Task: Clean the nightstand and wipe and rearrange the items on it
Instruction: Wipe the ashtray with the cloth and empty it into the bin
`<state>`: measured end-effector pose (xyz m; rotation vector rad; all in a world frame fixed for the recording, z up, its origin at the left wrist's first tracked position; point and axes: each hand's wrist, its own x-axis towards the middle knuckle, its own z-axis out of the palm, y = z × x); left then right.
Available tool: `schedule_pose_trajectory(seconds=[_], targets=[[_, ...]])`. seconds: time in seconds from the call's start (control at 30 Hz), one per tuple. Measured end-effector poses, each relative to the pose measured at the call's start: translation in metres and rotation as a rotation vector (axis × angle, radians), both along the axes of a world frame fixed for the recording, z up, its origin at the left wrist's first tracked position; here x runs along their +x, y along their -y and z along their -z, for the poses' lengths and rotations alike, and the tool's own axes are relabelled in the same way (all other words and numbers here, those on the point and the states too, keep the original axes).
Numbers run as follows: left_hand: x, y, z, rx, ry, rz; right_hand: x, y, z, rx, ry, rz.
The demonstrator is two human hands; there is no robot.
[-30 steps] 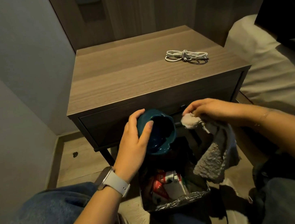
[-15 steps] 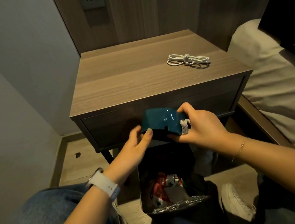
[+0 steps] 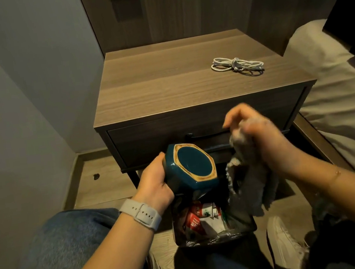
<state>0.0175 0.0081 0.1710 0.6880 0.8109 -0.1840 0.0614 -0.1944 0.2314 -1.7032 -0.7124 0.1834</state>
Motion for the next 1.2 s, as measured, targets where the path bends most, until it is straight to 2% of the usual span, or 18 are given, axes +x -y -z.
schedule_pose_trajectory(seconds=[0.1, 0.17, 0.23, 0.3, 0.37, 0.47, 0.57, 0.63, 0.73, 0.77, 0.87, 0.93, 1.03, 1.1, 1.13, 1.2], targets=[[-0.004, 0.011, 0.005, 0.039, 0.007, 0.027, 0.002, -0.025, -0.019, 0.356, -0.157, 0.073], [-0.006, 0.018, 0.006, 0.02, 0.006, 0.061, -0.005, -0.046, -0.023, 0.415, -0.236, 0.094], [-0.005, 0.022, 0.008, -0.029, -0.004, 0.096, -0.01, -0.058, -0.011, 0.291, -0.237, 0.124], [-0.003, 0.022, 0.009, -0.082, -0.032, 0.113, -0.009, -0.057, 0.014, -0.049, 0.01, 0.129], [-0.002, 0.02, 0.013, -0.123, -0.107, 0.061, -0.002, -0.05, 0.035, -0.354, 0.16, 0.092], [-0.001, 0.017, 0.013, -0.105, -0.126, 0.031, -0.001, -0.042, 0.041, -0.549, 0.143, 0.128], [0.0, 0.018, 0.014, -0.067, -0.11, 0.025, -0.013, -0.048, 0.044, -0.56, 0.184, 0.098], [-0.001, 0.017, 0.015, -0.06, -0.107, 0.002, -0.026, -0.048, 0.041, -0.547, 0.204, -0.018], [-0.001, 0.011, 0.018, -0.027, -0.105, -0.023, -0.024, -0.03, 0.021, -0.572, 0.072, -0.263], [0.0, 0.009, 0.019, -0.021, -0.092, -0.036, -0.016, -0.024, 0.016, -0.554, 0.03, -0.284], [0.004, 0.01, 0.021, 0.037, -0.063, -0.081, 0.01, -0.028, 0.02, -0.431, 0.03, -0.035], [0.004, 0.014, 0.02, 0.039, -0.029, -0.069, 0.005, -0.045, 0.035, -0.433, 0.057, 0.083], [0.004, 0.015, 0.02, 0.04, -0.067, -0.063, -0.016, -0.046, 0.045, -0.525, 0.106, -0.1], [0.001, 0.014, 0.017, 0.051, -0.094, -0.101, -0.017, -0.028, 0.027, -0.626, -0.022, -0.281], [0.0, 0.014, 0.015, 0.089, -0.108, -0.111, -0.012, -0.019, 0.017, -0.636, -0.087, -0.317], [0.002, 0.015, 0.014, 0.133, -0.056, -0.106, 0.001, -0.01, 0.004, -0.533, -0.161, -0.221]])
